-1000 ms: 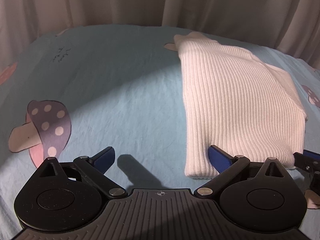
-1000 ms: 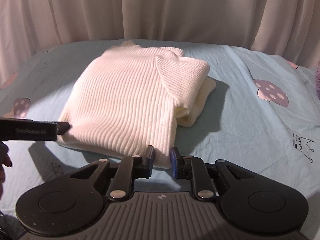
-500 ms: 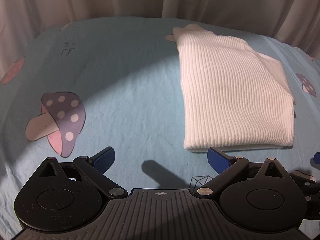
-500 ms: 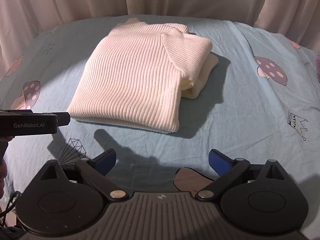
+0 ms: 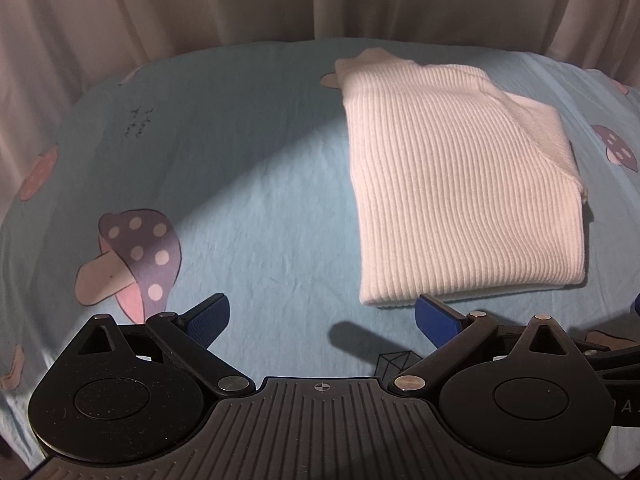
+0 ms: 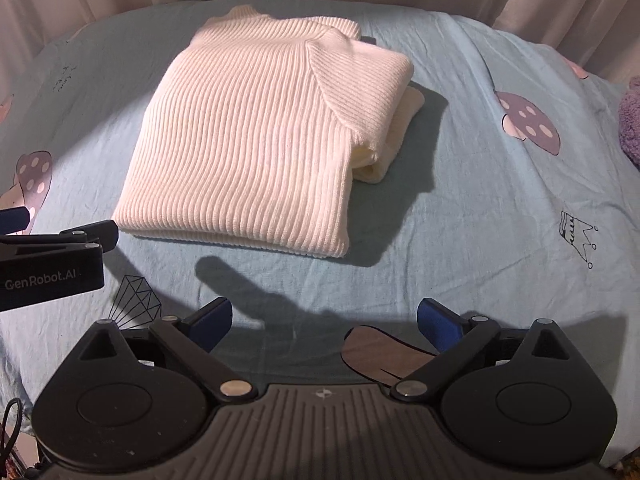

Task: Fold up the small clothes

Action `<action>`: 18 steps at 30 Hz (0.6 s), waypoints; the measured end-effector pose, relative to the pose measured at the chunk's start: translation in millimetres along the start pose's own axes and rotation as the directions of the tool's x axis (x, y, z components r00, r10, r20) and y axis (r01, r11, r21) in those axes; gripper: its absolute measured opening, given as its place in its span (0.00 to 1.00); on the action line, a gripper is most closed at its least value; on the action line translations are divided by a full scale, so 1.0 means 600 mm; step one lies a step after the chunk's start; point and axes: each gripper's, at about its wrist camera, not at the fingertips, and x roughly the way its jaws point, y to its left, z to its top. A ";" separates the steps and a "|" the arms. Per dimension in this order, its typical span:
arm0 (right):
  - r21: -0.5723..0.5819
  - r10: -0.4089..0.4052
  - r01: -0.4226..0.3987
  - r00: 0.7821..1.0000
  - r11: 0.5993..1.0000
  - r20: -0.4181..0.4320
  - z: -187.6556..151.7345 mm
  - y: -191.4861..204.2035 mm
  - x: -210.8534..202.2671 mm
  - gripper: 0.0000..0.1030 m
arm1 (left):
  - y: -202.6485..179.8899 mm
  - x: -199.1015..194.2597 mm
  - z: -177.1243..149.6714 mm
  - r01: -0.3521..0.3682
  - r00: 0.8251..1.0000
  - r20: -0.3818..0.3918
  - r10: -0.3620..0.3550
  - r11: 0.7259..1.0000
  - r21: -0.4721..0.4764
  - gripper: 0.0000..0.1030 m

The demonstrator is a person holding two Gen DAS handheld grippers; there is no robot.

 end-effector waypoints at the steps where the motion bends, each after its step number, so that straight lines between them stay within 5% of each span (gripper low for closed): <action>1: 0.003 -0.003 0.003 1.000 1.000 0.013 0.002 0.000 -0.005 0.96 | 0.001 0.001 0.001 -0.001 1.000 -0.004 0.001 1.000 -0.004 0.99; 18: 0.071 -0.031 0.030 0.999 0.997 0.024 0.015 -0.011 -0.020 0.96 | -0.006 0.001 0.006 -0.003 1.000 -0.005 0.003 1.000 0.010 0.99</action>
